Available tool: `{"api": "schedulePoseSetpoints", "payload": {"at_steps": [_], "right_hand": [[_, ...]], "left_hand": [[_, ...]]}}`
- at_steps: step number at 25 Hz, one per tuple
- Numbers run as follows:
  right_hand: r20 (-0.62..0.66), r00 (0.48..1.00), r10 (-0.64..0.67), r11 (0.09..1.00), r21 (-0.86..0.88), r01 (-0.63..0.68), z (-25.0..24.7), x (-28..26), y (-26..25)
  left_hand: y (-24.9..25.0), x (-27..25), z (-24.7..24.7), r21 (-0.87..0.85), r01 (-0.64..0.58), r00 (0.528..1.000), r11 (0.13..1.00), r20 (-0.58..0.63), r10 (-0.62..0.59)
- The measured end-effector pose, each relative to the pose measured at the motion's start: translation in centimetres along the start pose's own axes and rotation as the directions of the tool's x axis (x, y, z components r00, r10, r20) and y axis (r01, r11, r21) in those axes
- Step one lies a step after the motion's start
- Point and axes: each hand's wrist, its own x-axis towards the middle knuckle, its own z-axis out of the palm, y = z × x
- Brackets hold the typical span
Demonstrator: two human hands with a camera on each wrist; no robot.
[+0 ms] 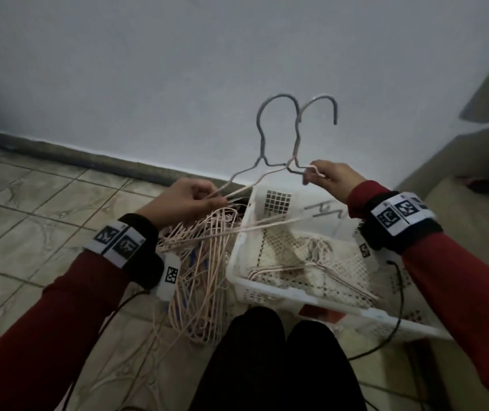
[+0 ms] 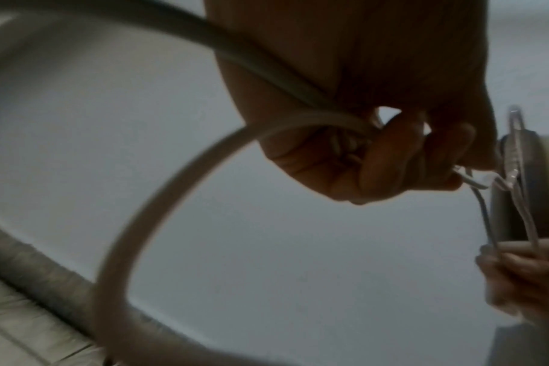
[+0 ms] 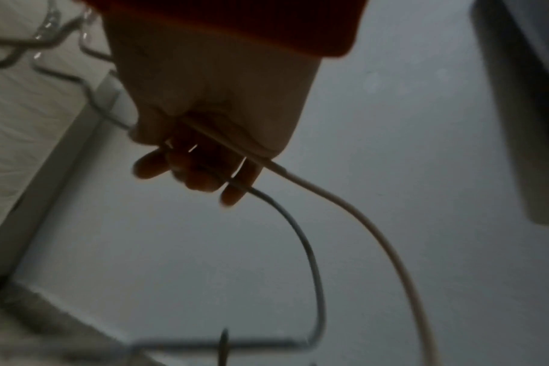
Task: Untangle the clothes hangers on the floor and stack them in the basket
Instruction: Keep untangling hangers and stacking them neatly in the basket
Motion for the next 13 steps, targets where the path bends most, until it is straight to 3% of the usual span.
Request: {"api": "schedulePoseSetpoints", "payload": {"at_steps": [4, 8, 13], "right_hand": [[0.04, 0.983, 0.181, 0.97, 0.158, -0.186, -2.7, -4.9, 4.1], [0.079, 0.953, 0.293, 0.894, 0.329, -0.303, -3.6, -9.1, 7.3], [-0.028, 0.911, 0.411, 0.845, 0.385, -0.37, -2.9, -11.5, 11.3]], "left_hand": [[1.2, 3.4, 3.2, 0.193, -0.079, 0.991, 0.978, 0.122, 0.056], [1.3, 5.6, 6.6, 0.508, -0.124, 0.984, 0.852, 0.174, 0.039], [1.4, 7.5, 11.4, 0.405, -0.218, 0.974, 0.888, 0.145, 0.174]]}}
